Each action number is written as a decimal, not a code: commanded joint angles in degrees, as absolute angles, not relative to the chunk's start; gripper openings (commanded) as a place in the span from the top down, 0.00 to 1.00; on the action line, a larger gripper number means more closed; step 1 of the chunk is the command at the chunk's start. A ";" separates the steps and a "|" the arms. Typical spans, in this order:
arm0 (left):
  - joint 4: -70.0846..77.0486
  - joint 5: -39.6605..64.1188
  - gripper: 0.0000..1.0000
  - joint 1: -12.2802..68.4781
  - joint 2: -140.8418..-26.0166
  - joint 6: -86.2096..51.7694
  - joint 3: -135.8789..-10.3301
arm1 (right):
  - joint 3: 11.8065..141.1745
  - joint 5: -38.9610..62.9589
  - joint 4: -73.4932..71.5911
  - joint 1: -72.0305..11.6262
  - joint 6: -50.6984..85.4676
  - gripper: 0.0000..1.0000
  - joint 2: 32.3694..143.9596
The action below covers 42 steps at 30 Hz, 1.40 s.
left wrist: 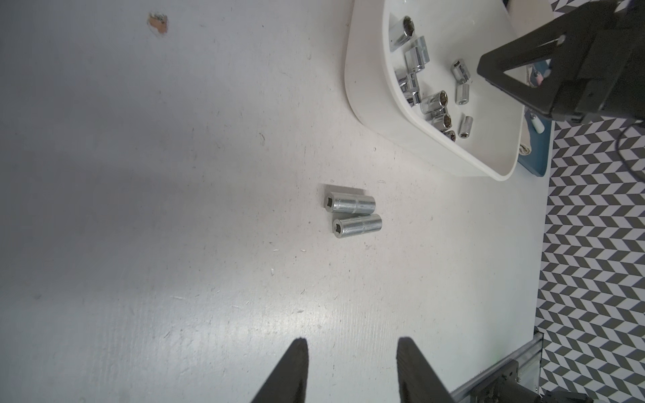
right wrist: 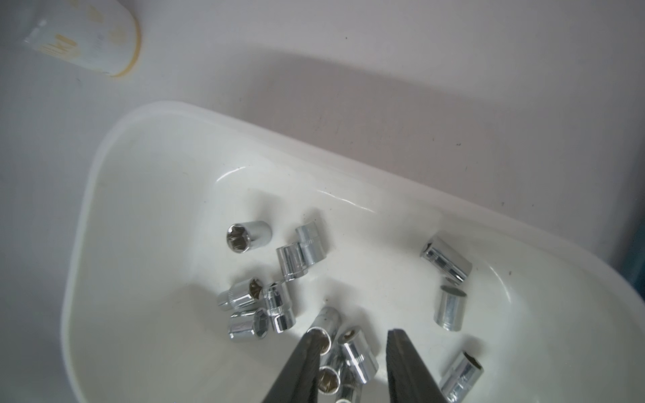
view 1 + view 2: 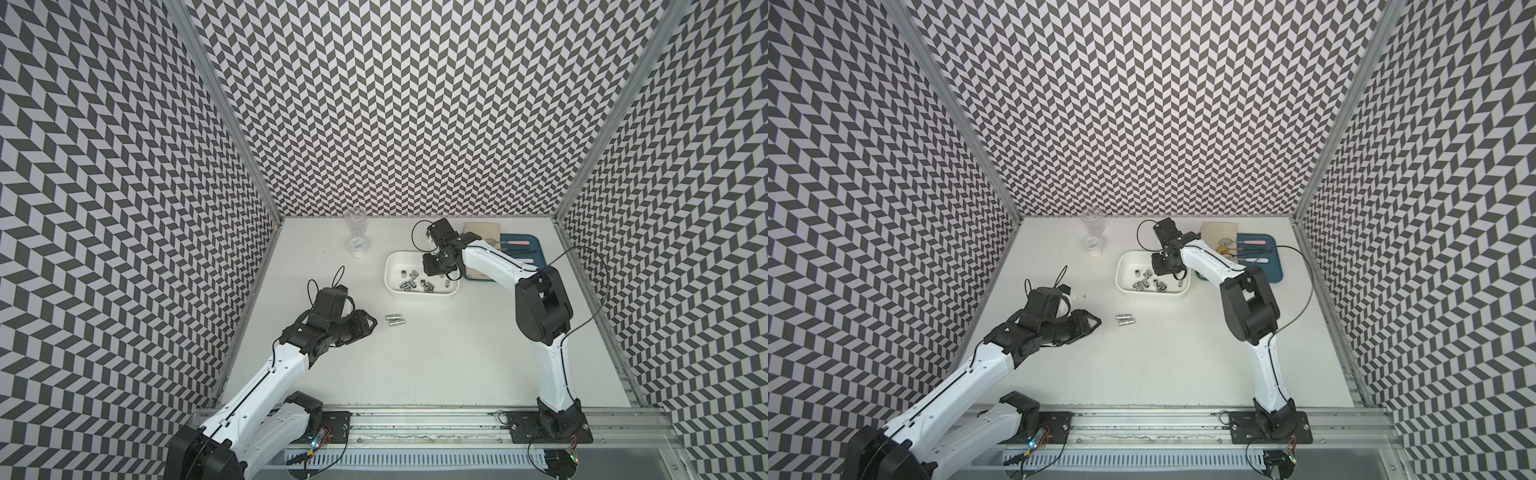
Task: Put the socket on the desktop into the storage box
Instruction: Place the socket head in the storage box, then pick up the socket head at the center of the board.
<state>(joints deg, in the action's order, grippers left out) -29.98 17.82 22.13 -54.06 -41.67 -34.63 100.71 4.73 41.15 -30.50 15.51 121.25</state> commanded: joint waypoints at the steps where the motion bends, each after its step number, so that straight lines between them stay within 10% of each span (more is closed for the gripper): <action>1: -28.22 17.70 0.54 22.64 -54.49 -41.31 -36.46 | 97.41 4.96 37.55 -31.10 16.04 0.63 114.98; 42: -29.09 -5.35 0.28 41.85 -83.96 -47.93 -52.50 | 41.11 15.29 20.74 -34.15 24.48 0.56 59.61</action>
<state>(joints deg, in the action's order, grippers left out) -27.14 -1.15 40.86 -82.48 -46.74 -50.22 42.11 14.87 23.90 -33.76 23.64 61.58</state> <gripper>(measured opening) 0.717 0.443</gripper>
